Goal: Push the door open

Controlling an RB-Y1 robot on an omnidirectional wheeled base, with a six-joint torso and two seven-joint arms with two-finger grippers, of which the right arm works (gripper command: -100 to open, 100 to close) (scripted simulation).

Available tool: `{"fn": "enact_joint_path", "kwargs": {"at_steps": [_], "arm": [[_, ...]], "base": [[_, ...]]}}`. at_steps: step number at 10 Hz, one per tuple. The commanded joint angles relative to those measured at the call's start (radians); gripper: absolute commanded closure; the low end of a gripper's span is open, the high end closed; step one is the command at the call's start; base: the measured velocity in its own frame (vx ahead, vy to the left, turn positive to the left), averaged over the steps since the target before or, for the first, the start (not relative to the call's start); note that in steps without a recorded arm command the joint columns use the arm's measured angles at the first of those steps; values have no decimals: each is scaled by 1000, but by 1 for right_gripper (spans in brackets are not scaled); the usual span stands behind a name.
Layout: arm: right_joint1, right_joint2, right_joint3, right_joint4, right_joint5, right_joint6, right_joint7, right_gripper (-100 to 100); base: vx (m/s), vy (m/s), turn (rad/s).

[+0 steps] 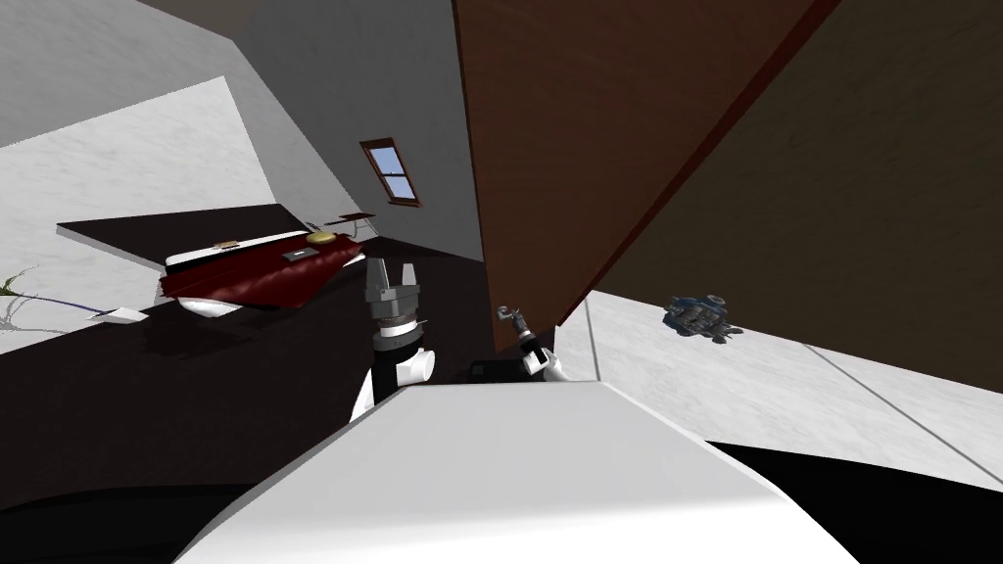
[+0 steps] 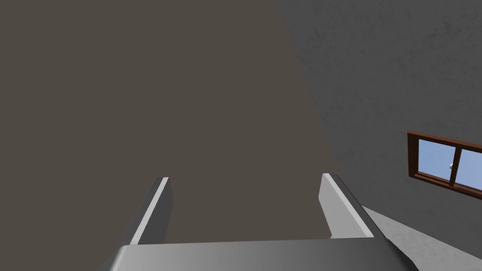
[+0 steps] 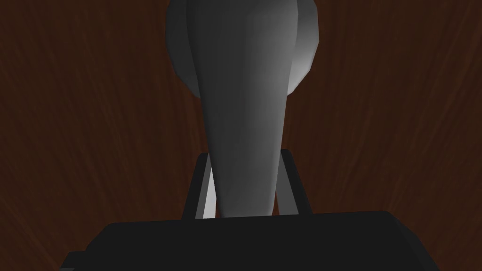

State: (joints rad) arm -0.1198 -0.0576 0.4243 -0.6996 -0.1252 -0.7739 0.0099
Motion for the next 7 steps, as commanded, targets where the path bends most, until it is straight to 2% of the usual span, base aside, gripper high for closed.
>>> {"fn": "enact_joint_path", "kwargs": {"at_steps": [1,4,5,6,7], "arm": [[-12,3,-29,5,-8,-2,3,100],[-16,18,-66,14,-16,-3,11,100],[-18,9,-66,23,-17,-9,9,100],[-22,0,-93,26,-25,-10,16,100],[-23,-1,-99,27,-27,-10,18,100]], "base": [[113,187,-58],[102,172,-58],[52,61,-45],[117,95,-53],[155,143,-64]]}}
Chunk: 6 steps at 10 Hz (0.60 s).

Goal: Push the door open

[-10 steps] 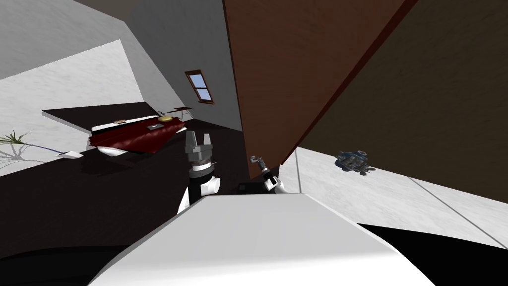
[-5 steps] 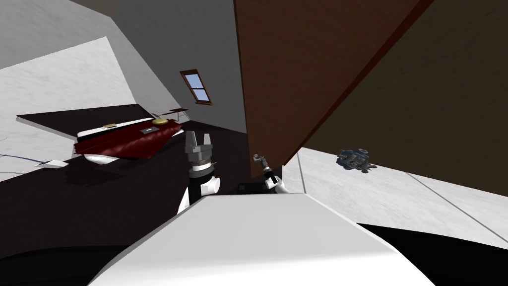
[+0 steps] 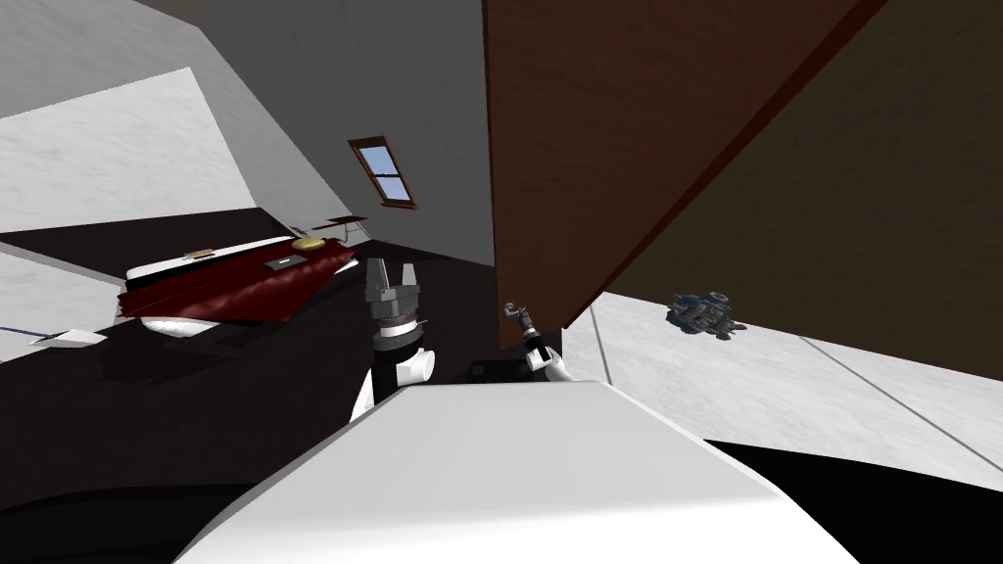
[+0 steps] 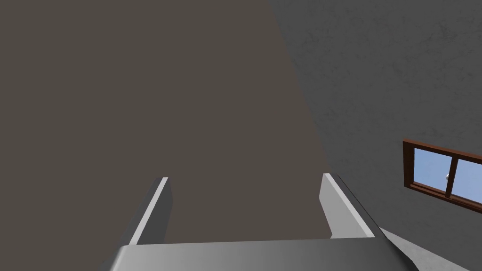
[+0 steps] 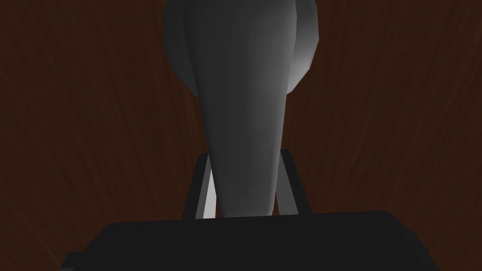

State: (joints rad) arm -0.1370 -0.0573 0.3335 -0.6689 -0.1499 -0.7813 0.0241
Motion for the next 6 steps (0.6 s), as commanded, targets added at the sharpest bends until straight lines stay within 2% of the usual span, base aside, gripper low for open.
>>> {"fn": "enact_joint_path", "kwargs": {"at_steps": [1,6], "arm": [[-7,-3,-21,-1,-6,-3,7,100],[-13,4,-81,11,-22,-5,24,100]], "base": [[149,122,-51],[153,141,-55]]}}
